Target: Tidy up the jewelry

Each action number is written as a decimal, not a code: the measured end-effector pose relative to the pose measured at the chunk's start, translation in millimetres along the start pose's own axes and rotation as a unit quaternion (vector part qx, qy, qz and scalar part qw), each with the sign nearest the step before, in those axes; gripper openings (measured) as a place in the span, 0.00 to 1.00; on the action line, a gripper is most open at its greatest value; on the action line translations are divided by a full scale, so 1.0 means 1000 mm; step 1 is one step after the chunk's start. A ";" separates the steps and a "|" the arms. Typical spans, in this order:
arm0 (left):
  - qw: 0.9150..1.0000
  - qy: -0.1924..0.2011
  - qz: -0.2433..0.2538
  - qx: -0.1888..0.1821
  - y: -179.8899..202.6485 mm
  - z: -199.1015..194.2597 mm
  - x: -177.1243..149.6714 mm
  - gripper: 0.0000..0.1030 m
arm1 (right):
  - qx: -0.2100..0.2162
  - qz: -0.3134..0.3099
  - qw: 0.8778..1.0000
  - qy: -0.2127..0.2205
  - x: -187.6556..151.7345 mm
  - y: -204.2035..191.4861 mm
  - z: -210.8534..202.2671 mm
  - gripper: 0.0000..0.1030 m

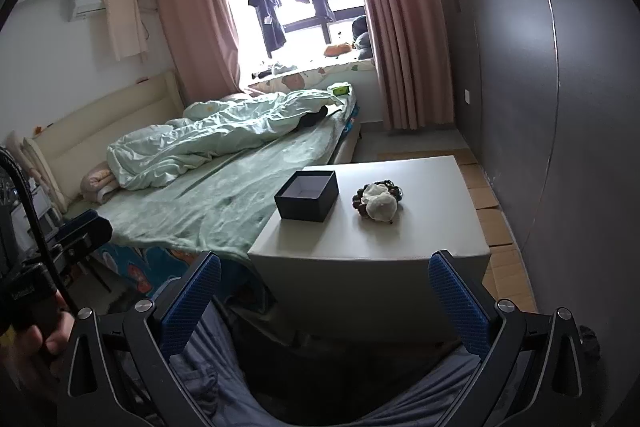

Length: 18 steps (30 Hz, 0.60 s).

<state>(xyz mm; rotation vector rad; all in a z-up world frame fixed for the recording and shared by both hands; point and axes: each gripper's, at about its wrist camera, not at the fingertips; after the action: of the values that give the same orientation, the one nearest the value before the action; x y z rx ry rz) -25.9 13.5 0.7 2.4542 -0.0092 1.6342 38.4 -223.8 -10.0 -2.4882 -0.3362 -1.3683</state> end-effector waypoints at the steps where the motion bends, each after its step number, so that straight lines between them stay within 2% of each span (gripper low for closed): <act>1: 1.000 0.000 0.000 0.000 0.000 0.000 0.000 1.00 | 0.000 0.001 1.000 0.001 0.000 0.000 0.000 1.00; 18: 1.000 -0.003 -0.001 0.001 -0.004 0.003 0.002 1.00 | -0.003 0.009 1.000 0.000 0.004 0.008 0.005 1.00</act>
<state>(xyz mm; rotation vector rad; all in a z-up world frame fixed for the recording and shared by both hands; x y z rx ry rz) -22.2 17.3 1.2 2.4592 -0.0049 1.6265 47.0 -228.7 -9.9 -2.4891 -0.3086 -1.3645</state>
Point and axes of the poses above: each gripper's, at about its wrist camera, not at the fingertips, and z roughly the way its jaws point, y to its right, x to its top, and after that the axes turned 7 degrees about -x, right-handed
